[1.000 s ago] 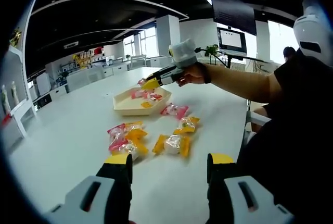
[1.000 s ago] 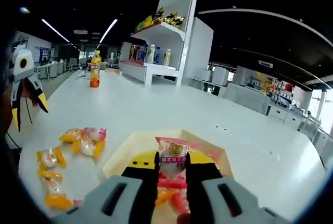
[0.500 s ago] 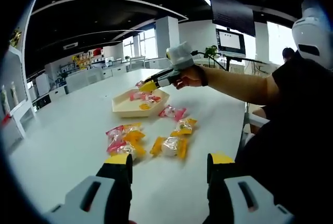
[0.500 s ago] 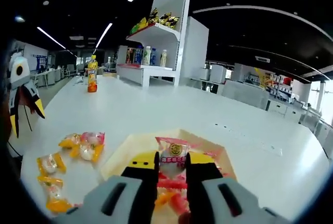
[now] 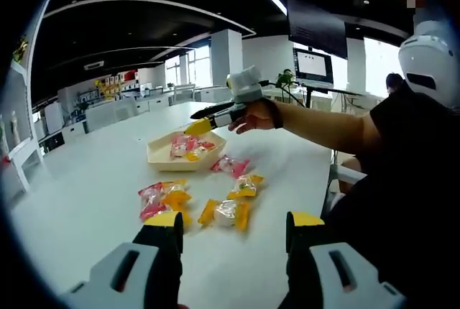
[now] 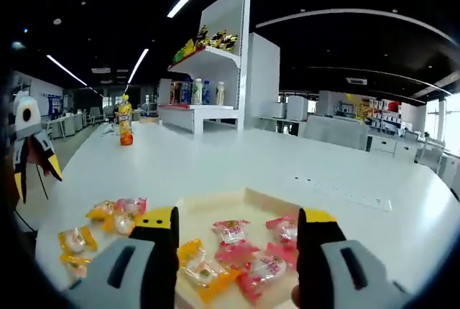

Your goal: Pick up the marshmallows scattered on the table and place them into the bowl on the table

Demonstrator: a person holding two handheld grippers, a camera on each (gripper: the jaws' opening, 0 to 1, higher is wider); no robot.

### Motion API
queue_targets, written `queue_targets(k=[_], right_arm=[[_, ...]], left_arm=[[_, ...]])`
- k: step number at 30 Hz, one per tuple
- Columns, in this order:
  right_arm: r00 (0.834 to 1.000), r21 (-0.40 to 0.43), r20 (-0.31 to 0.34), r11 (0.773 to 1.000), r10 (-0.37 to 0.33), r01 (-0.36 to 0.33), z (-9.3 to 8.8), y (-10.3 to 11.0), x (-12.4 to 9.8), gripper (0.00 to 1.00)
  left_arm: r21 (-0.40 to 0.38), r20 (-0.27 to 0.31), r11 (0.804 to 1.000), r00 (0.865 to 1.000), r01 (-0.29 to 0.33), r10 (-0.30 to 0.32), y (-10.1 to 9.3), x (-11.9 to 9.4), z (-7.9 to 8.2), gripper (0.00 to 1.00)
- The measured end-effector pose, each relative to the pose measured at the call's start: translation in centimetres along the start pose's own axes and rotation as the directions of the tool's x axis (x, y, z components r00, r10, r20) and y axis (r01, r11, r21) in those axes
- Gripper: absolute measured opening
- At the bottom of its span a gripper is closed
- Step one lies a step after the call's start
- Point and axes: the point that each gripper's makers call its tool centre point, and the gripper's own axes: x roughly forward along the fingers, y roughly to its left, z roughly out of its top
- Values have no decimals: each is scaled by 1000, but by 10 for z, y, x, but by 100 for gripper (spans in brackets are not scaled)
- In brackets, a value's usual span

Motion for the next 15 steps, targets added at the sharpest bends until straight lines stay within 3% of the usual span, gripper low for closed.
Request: queue_targets(k=[5, 15], right_arm=[[1000, 53, -5, 999, 10, -10, -1, -2, 1, 64], [1000, 60, -18, 998, 7, -6, 2, -15, 4, 64]], left_arm=[[2, -11, 1000, 1000, 1, -1, 0, 1, -3, 57], [-9, -10, 1000, 1000, -1, 1, 2, 1, -4, 57]])
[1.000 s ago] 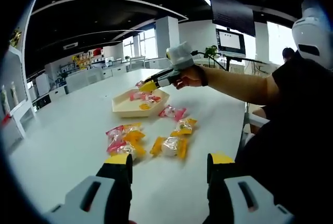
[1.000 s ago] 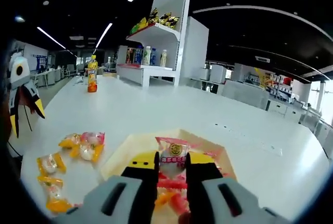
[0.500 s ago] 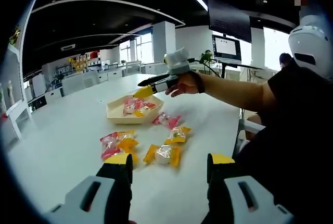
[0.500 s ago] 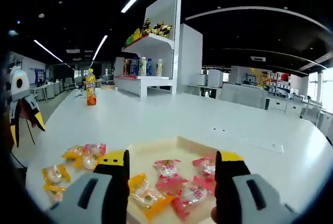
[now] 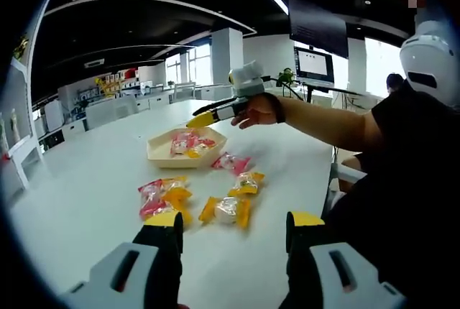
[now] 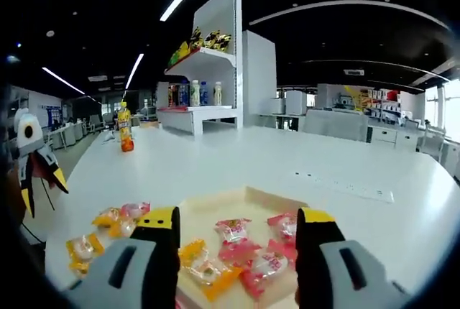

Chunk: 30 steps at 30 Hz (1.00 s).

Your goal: Pick up the marshmallows scattered on the table and place them into the bowl on the table

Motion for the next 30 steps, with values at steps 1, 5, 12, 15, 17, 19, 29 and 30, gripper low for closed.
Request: queue_targets(k=[1, 5, 12, 15, 17, 19, 29, 30], right_arm=[[1000, -2, -2, 1000, 1, -1, 0, 0, 0, 64], [1000, 14, -8, 1000, -4, 5, 2, -4, 1, 61], [998, 20, -51, 999, -28, 30, 3, -11, 4, 60], [996, 31, -76, 999, -39, 42, 6, -12, 2, 59], [995, 28, -82, 998, -47, 50, 9, -10, 1, 59], [994, 27, -94, 998, -55, 58, 9, -13, -1, 59], [976, 81, -219, 996, -17, 35, 1, -1, -12, 59], [971, 69, -238, 997, -14, 31, -1, 2, -12, 59]], left_arm=[[1, 0, 1000, 1000, 0, 0, 0, 0, 0, 57], [1, -4, 1000, 1000, -3, 3, 1, 0, -1, 57], [0, -2, 1000, 1000, -4, 4, 2, -1, -1, 57], [3, -1, 1000, 1000, -3, 3, 2, 0, 0, 57], [3, 2, 1000, 1000, -1, 1, 2, 0, 0, 57], [5, 2, 1000, 1000, -2, 2, 2, 0, 1, 57], [13, 3, 1000, 1000, 1, -1, 1, 1, 3, 57], [13, 4, 1000, 1000, 2, -2, 1, 1, 3, 57]])
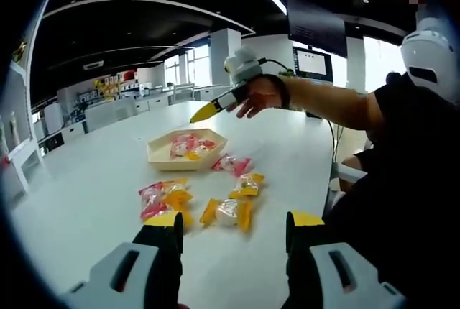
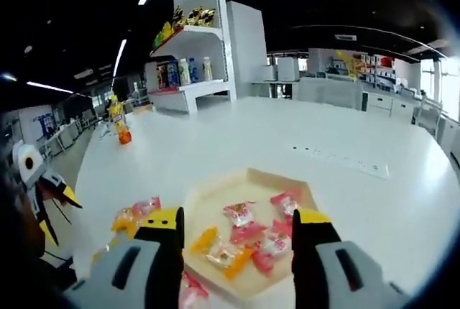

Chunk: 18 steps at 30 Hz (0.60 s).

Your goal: Pick up the marshmallows scattered on the table and place them into the bowl on the table

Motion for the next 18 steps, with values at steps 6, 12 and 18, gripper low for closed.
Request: queue_targets(k=[6, 12, 18], right_arm=[[991, 8, -131, 1000, -4, 5, -17, 7, -4, 59], [976, -11, -217, 1000, -4, 2, -23, 15, -14, 59], [954, 2, -298, 999, -44, 47, -30, 10, -28, 56]], left_arm=[[-3, 1, 1000, 1000, 5, -5, -1, 2, -1, 57], [8, 6, 1000, 1000, -13, 13, 1, 0, 4, 57], [14, -1, 1000, 1000, -3, 3, -3, 3, 2, 57]])
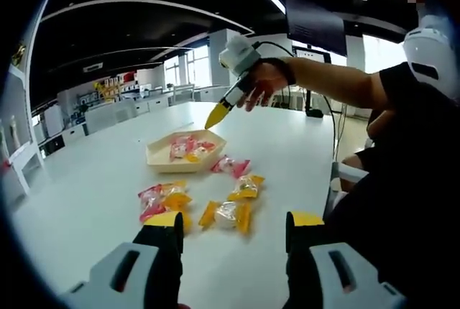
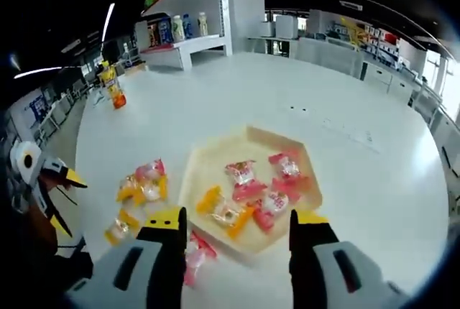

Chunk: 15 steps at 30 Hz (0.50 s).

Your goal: Pick up the marshmallows scattered on the table and place them into the bowl on the table

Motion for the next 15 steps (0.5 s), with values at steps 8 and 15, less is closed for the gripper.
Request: queue_targets(k=[8, 15], right_arm=[[997, -26, -74, 1000, 8, -10, -5, 4, -2, 55], [982, -99, -190, 995, 9, -28, -19, 15, -5, 51]], left_arm=[[5, 4, 1000, 1000, 3, -3, -1, 2, 3, 56], [18, 31, 1000, 1000, 7, -7, -2, -1, 11, 56]])
